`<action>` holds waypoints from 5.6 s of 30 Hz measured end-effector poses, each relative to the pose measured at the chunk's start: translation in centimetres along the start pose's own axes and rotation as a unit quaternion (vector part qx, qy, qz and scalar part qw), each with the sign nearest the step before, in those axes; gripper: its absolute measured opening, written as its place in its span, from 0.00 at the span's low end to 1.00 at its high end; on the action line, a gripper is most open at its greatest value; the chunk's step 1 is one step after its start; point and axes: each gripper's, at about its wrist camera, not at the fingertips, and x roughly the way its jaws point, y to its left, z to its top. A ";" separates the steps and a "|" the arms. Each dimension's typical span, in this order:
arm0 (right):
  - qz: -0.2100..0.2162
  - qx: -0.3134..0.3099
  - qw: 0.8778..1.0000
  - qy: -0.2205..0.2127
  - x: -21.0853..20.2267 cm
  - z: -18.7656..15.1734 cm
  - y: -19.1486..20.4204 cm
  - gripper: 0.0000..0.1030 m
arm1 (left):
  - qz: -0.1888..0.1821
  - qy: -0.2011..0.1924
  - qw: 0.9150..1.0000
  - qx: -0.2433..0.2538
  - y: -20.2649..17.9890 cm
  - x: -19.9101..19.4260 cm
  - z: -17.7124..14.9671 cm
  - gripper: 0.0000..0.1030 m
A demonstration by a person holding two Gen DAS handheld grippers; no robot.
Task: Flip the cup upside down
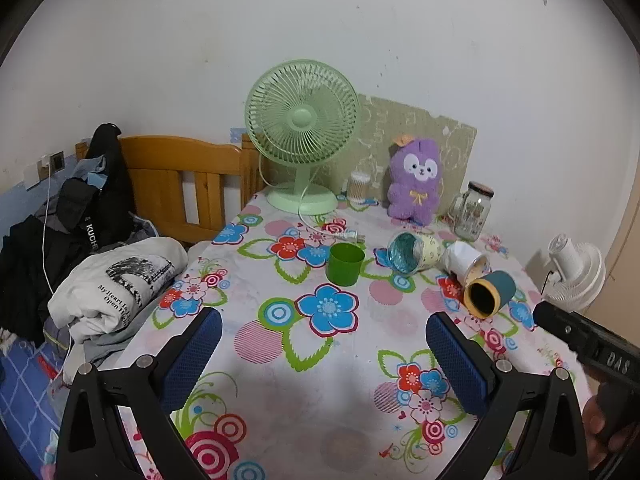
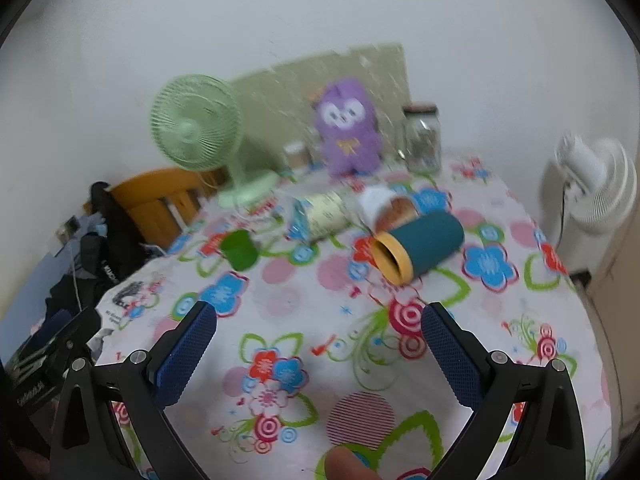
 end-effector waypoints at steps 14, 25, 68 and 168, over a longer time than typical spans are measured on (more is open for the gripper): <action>-0.091 0.112 0.986 0.081 7.6 4.7 -6.2 1.00 | -0.019 0.024 0.998 0.053 -3.2 6.4 2.9 1.00; -0.161 0.220 0.953 0.129 14.7 6.8 -11.6 1.00 | -0.038 0.030 0.995 0.083 -6.8 10.5 5.4 1.00; -0.029 0.202 0.968 0.145 18.3 8.2 -8.1 0.60 | -0.032 0.022 0.998 0.055 -5.2 8.6 5.3 1.00; 0.000 0.191 0.969 0.159 3.4 -4.7 -13.6 0.84 | -0.072 0.286 0.950 0.105 -14.7 12.4 -2.3 1.00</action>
